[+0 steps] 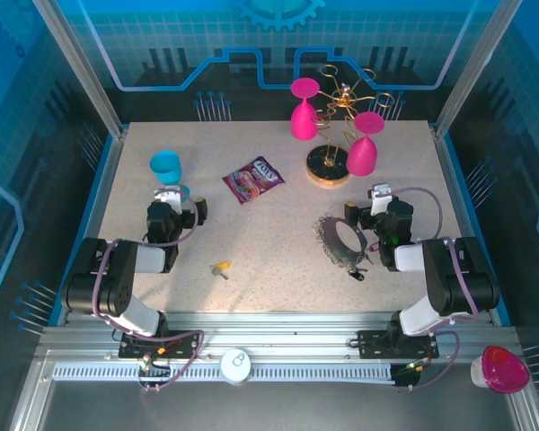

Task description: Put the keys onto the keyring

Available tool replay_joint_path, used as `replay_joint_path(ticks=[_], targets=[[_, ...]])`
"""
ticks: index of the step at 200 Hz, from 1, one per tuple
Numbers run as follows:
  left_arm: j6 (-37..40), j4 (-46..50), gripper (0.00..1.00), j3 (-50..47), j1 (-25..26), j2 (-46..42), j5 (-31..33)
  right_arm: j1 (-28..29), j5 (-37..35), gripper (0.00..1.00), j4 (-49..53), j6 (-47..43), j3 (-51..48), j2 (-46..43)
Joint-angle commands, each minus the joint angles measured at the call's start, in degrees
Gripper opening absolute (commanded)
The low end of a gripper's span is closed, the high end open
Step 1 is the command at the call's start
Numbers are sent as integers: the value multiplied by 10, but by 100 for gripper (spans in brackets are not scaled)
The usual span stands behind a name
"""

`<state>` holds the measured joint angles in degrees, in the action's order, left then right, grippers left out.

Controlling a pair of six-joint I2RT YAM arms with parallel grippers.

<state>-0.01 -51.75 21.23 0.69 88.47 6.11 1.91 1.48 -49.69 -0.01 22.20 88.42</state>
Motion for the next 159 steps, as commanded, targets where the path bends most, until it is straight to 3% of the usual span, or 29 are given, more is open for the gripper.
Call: replay_joint_path(ticks=[1,78,98,115,159], targets=[[3,-9,99,10,-1,6,-14,5,-9,100,-4,-5,10,-2],[-3,-15,99,-3,-9,-16,-26,-4,4,100,1,0,5,-23],[-11,47,99,-6,-9,-90,-5,0,-15,100,99,1,17,-111],[-15,80,99,-7,-8,-140,9,18,-99,100,217,32,50,-173],[-85,166,99,-16,-6,-245,-54,45,-105,89,415,136,100,-217]])
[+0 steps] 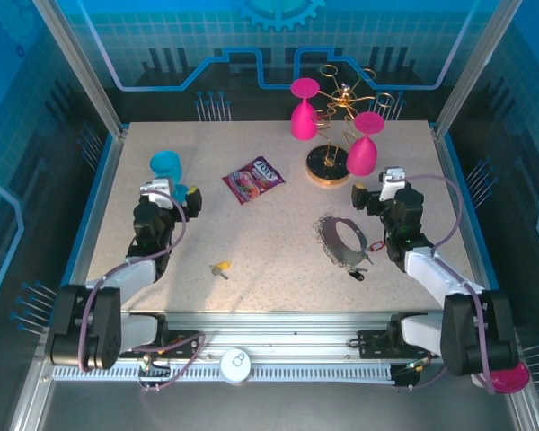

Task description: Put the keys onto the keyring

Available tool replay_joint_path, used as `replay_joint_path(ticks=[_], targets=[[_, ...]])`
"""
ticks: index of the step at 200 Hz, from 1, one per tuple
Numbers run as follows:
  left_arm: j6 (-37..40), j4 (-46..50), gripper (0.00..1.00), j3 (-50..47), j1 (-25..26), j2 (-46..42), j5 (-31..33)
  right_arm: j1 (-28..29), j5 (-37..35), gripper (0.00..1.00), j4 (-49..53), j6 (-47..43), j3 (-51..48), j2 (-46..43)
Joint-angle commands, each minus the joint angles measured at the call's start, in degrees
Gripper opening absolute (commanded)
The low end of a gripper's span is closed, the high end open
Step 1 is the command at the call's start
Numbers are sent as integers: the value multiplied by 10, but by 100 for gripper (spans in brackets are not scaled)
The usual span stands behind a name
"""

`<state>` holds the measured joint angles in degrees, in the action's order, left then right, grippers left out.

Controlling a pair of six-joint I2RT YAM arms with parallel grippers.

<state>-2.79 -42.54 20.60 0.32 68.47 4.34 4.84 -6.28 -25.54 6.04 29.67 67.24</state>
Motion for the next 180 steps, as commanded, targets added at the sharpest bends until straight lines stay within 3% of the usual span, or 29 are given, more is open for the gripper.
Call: replay_joint_path(ticks=[1,22,47,79,124,180], targets=[[-59,75,99,-9,-2,-47,-39,16,-26,88,183,80,29,-6],[-89,134,99,-4,-1,-87,-76,23,-6,81,280,121,67,-2],[-153,192,99,4,0,-108,-116,37,83,64,326,110,79,2],[-206,222,99,-6,43,-129,-144,78,88,59,367,89,106,37],[-242,248,99,-21,164,-151,-102,143,33,44,496,8,242,191],[-283,257,99,-50,211,-172,-89,177,-71,40,593,-55,372,342]])
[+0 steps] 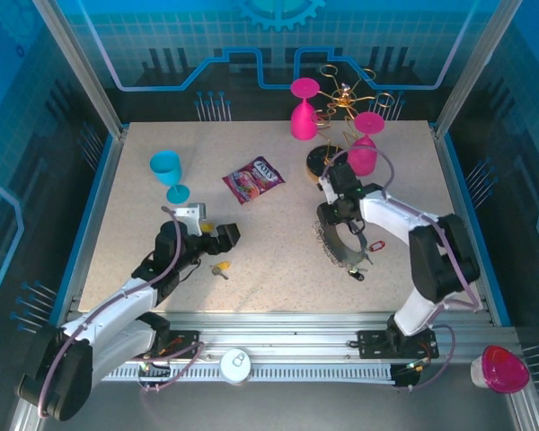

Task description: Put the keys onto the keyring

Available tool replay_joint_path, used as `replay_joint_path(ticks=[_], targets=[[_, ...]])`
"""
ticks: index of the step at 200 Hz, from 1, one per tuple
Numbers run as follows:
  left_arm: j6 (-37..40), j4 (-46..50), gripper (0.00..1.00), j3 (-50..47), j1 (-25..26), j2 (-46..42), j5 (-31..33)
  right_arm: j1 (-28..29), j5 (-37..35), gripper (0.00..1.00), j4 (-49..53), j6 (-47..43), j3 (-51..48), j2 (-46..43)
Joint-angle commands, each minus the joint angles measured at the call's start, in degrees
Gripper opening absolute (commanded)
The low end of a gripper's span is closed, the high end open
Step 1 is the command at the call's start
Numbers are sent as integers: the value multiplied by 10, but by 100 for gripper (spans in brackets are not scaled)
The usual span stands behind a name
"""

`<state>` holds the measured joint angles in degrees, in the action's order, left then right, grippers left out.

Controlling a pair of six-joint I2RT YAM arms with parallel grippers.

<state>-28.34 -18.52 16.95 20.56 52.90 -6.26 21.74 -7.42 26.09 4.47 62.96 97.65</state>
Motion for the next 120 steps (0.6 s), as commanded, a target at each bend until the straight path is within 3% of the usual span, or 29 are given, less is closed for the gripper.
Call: replay_joint_path(ticks=[1,73,120], targets=[[-27,18,99,-14,9,-17,17,8,-61,40,78,-40,42,41],[-22,62,99,-35,10,-79,45,10,-74,29,99,-74,82,76],[-21,87,99,-42,10,-106,49,7,-56,28,113,-85,111,105]])
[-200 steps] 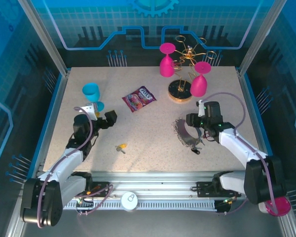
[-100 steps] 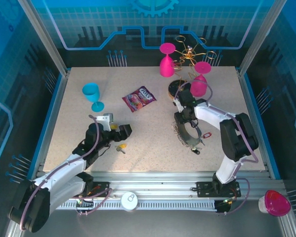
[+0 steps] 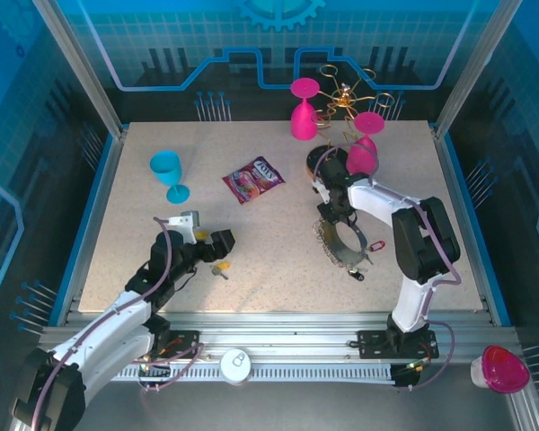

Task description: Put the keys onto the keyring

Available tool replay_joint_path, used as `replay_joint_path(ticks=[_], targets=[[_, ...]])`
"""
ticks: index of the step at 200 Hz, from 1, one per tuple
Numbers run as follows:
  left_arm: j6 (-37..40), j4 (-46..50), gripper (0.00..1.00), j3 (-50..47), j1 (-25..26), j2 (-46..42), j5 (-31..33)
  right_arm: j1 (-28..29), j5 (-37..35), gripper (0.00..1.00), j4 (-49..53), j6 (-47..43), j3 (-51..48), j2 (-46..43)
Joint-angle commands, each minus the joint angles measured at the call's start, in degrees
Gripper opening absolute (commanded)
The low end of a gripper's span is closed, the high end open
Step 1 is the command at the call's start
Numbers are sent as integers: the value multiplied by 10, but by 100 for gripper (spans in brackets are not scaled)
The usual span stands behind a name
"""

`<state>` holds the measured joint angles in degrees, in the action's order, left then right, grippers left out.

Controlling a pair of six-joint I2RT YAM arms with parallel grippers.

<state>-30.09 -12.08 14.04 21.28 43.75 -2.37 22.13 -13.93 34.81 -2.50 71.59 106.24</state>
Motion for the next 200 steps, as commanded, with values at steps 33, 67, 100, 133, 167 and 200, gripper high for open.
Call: replay_joint_path(ticks=[33,67,100,133,167,200], targets=[[-5,28,99,-13,3,-16,10,2,7,28,38,-23,46,39],[-7,29,99,-12,3,-17,11,-1,18,28,47,-27,62,58],[-9,33,99,-10,3,-17,9,-4,21,28,48,-28,71,70],[-11,36,99,-9,3,-17,11,-7,28,21,47,-29,75,79],[-12,41,99,-4,3,-17,13,-8,31,4,48,-29,74,76],[6,51,99,14,3,-17,12,-3,36,0,46,-33,65,37]])
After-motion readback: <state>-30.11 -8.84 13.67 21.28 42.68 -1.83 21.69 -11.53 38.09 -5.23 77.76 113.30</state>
